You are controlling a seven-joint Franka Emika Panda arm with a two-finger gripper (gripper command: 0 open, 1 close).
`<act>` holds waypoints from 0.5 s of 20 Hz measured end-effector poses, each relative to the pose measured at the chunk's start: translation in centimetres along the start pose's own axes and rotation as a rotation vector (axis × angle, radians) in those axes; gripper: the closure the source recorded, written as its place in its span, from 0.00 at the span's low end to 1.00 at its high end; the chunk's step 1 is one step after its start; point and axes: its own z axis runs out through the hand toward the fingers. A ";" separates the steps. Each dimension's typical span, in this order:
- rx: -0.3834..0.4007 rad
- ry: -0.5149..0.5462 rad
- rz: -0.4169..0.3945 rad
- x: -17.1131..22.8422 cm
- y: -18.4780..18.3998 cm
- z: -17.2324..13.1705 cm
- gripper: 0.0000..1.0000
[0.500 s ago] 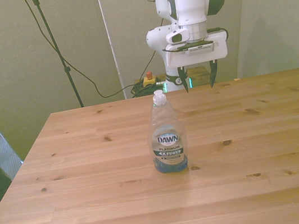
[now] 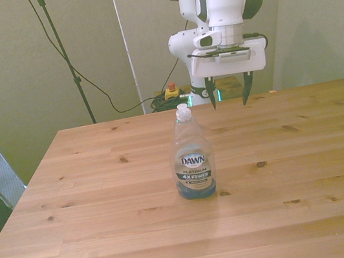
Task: Knock down the dish soap
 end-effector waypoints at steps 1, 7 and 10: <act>0.002 0.013 0.016 0.8 0.2 -0.2 1.00; 0.020 0.056 0.089 5.6 1.6 0.4 1.00; 0.023 0.062 0.111 7.1 1.4 1.6 1.00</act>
